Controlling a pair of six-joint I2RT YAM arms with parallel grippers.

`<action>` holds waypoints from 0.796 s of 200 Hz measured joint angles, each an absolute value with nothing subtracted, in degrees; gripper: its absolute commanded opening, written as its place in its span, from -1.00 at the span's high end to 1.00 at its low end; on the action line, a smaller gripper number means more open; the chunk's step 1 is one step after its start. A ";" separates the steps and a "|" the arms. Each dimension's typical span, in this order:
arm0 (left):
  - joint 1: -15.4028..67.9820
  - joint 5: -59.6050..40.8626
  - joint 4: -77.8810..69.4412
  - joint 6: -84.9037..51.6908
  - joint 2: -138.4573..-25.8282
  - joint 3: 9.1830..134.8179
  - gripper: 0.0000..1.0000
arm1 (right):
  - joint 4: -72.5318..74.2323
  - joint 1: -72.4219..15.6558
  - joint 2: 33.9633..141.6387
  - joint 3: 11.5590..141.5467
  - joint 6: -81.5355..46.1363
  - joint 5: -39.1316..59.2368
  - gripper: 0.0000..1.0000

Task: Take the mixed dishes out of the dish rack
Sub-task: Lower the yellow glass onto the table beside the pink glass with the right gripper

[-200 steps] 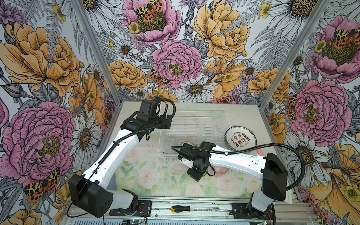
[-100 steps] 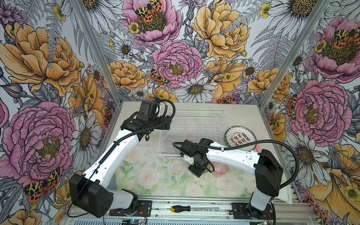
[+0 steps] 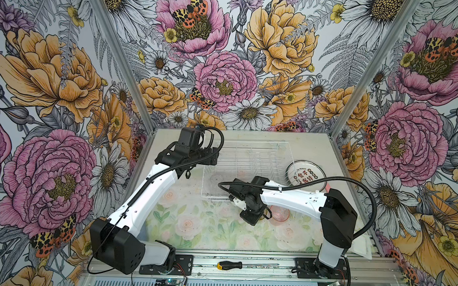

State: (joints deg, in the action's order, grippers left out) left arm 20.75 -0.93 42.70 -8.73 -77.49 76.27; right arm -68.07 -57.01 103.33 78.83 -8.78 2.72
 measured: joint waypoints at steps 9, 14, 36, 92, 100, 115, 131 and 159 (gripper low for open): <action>20.75 -1.04 42.68 -8.73 -77.62 76.27 -0.86 | -68.16 -57.01 103.33 78.91 -8.88 2.55 0.45; 20.75 -1.08 42.68 -8.73 -77.69 76.27 -0.86 | -68.23 -57.01 103.33 78.96 -8.84 2.50 0.43; 20.75 -1.13 42.70 -8.71 -77.89 76.27 -0.86 | -68.47 -57.01 103.33 79.02 -8.80 2.11 0.28; 20.75 -1.13 43.70 -7.92 -78.39 76.27 -0.90 | -68.51 -56.53 101.56 79.77 -8.58 0.97 0.11; 20.75 -1.13 43.94 -7.88 -78.50 76.18 -0.91 | -68.38 -56.21 100.66 80.03 -8.73 0.69 0.10; 20.78 -1.10 44.36 -7.44 -78.52 75.77 -0.91 | -68.05 -55.55 98.37 80.66 -8.95 0.43 0.09; 20.97 -1.08 44.91 -7.40 -78.54 75.22 -0.91 | -67.33 -54.83 95.35 81.08 -9.15 0.40 0.08; 22.17 -0.62 46.26 -6.98 -79.33 74.98 -0.92 | -65.58 -53.12 89.69 81.30 -9.58 0.49 0.04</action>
